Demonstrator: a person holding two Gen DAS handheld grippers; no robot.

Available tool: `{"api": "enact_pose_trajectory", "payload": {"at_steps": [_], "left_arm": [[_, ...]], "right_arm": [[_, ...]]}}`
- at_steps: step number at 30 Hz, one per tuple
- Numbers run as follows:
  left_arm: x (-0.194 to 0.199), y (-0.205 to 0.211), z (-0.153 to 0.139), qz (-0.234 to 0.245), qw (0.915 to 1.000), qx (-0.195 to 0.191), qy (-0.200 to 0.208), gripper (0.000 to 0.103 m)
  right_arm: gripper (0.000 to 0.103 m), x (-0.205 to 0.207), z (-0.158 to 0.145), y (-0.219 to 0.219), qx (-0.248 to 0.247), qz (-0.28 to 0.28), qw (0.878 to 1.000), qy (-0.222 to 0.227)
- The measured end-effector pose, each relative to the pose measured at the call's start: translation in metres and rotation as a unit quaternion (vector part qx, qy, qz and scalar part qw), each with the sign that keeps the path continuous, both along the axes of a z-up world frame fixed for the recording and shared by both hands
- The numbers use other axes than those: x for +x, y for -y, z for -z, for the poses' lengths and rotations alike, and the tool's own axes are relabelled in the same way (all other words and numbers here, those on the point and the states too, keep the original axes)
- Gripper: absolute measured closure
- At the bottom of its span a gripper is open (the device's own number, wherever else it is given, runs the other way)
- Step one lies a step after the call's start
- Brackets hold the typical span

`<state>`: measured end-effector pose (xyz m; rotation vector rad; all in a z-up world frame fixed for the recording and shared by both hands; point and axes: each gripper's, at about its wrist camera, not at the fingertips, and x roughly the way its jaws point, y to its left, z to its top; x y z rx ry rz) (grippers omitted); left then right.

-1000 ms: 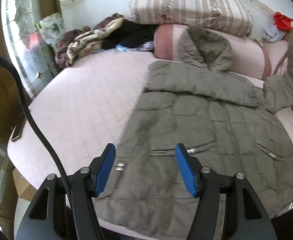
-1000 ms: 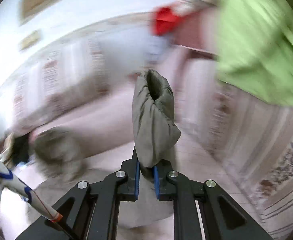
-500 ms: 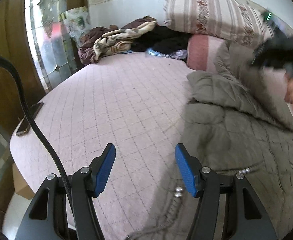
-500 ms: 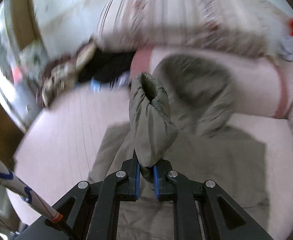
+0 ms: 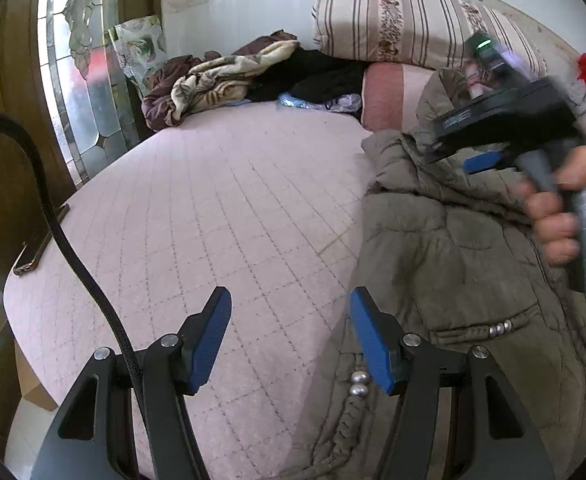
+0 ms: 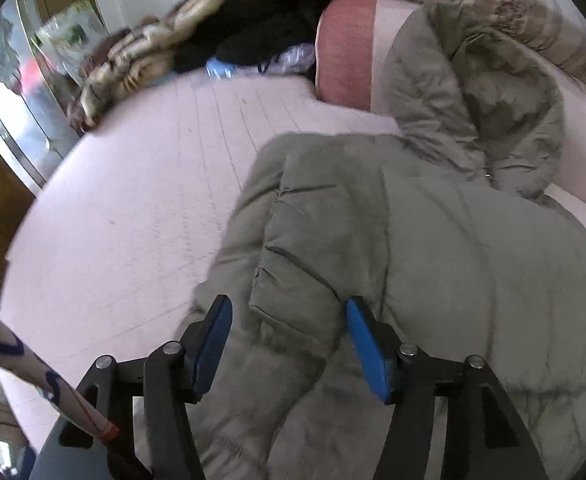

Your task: Fold large clothes

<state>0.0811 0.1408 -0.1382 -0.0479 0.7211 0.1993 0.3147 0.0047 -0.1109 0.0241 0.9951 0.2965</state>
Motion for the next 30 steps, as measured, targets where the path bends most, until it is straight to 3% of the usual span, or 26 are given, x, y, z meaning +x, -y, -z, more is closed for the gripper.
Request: {"api": "enact_pose_trajectory", "payload": {"at_steps": [2,6,11,14,19,23,25,27,30], "left_arm": [[-0.001,0.000,0.002,0.000,1.0000,-0.004,-0.006,0.042],[-0.003,-0.004,0.007,-0.006,0.9996,-0.016,-0.022,0.042],[-0.002,-0.014,0.019,-0.024,0.9978,-0.036,-0.051,0.042],[-0.001,-0.021,0.028,-0.036,0.9950,-0.056,-0.074,0.042],[0.003,-0.028,0.043,-0.030,0.9861,-0.121,-0.109,0.039],[0.002,-0.017,0.045,-0.021,0.9867,-0.114,-0.114,0.041],[0.001,-0.012,0.045,-0.009,0.9865,-0.112,-0.119,0.057],[-0.001,-0.002,0.045,0.006,0.9872,-0.101,-0.124,0.066],[-0.008,0.016,0.041,0.015,0.9913,-0.052,-0.120,0.069]], "right_arm": [[0.038,-0.022,-0.007,0.021,0.015,0.007,1.000,-0.004],[0.036,-0.078,-0.010,0.077,-0.001,0.019,1.000,-0.015],[0.033,-0.161,-0.009,0.183,-0.016,0.101,0.995,-0.019],[0.027,-0.213,-0.007,0.254,-0.039,0.179,0.983,-0.012],[0.021,-0.280,0.020,0.366,-0.010,0.306,0.951,-0.050],[0.022,-0.300,0.052,0.391,0.027,0.316,0.945,-0.081],[0.025,-0.300,0.067,0.384,0.042,0.300,0.948,-0.095],[0.037,-0.298,0.079,0.376,0.029,0.296,0.950,-0.098],[0.040,-0.291,0.086,0.373,0.000,0.302,0.949,-0.095]]}}
